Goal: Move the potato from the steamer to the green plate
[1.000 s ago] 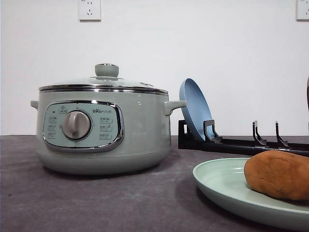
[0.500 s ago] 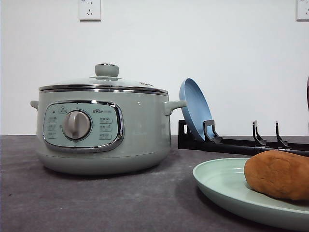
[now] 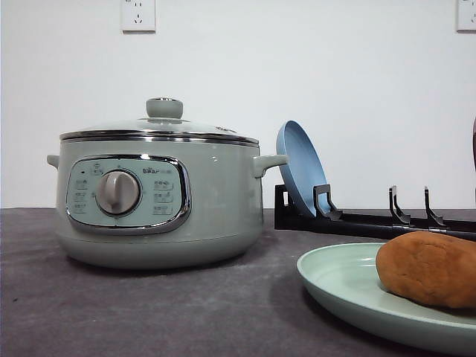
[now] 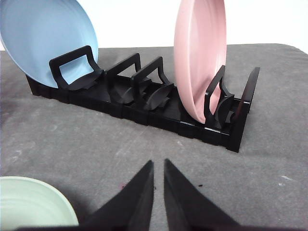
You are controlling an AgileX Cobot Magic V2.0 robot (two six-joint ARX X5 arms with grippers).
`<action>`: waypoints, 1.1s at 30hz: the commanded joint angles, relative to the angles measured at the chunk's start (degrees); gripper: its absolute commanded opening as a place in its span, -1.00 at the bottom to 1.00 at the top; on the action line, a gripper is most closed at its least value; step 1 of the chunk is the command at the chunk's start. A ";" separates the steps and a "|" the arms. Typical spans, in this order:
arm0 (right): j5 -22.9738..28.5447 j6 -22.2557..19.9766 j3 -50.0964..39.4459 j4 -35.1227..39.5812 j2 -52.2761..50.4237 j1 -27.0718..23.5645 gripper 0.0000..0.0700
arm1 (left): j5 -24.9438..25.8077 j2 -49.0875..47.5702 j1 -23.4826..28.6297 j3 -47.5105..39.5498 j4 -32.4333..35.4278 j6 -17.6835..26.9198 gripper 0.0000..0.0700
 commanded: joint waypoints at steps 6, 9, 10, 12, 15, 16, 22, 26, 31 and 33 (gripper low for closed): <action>0.02 -0.39 -0.26 0.74 -0.04 -0.11 -0.92 | -0.17 -0.13 -0.07 -1.16 -0.39 -0.28 -1.00; 0.02 -0.39 -0.26 0.74 -0.04 -0.11 -0.92 | -0.17 -0.13 -0.07 -1.16 -0.39 -0.28 -1.00; 0.02 -0.39 -0.26 0.74 -0.04 -0.11 -0.92 | -0.17 -0.13 -0.07 -1.16 -0.39 -0.28 -1.00; 0.02 -0.39 -0.26 0.74 -0.04 -0.11 -0.92 | -0.17 -0.13 -0.07 -1.16 -0.39 -0.28 -1.00; 0.02 -0.39 -0.26 0.74 -0.04 -0.11 -0.92 | -0.17 -0.13 -0.07 -1.16 -0.39 -0.28 -1.00; 0.02 -0.39 -0.26 0.74 -0.04 -0.11 -0.92 | -0.17 -0.13 -0.07 -1.16 -0.39 -0.28 -1.00; 0.02 -0.39 -0.26 0.74 -0.04 -0.11 -0.92 | -0.17 -0.13 -0.07 -1.16 -0.39 -0.28 -1.00; 0.02 -0.39 -0.26 0.74 -0.04 -0.11 -0.92 | -0.17 -0.13 -0.07 -1.16 -0.39 -0.28 -1.00; 0.02 -0.39 -0.26 0.74 -0.04 -0.11 -0.92 | -0.17 -0.13 -0.07 -1.16 -0.39 -0.28 -1.00; 0.02 -0.39 -0.26 0.75 -0.04 -0.11 -0.92 | -0.17 -0.13 -0.07 -1.16 -0.39 -0.28 -1.00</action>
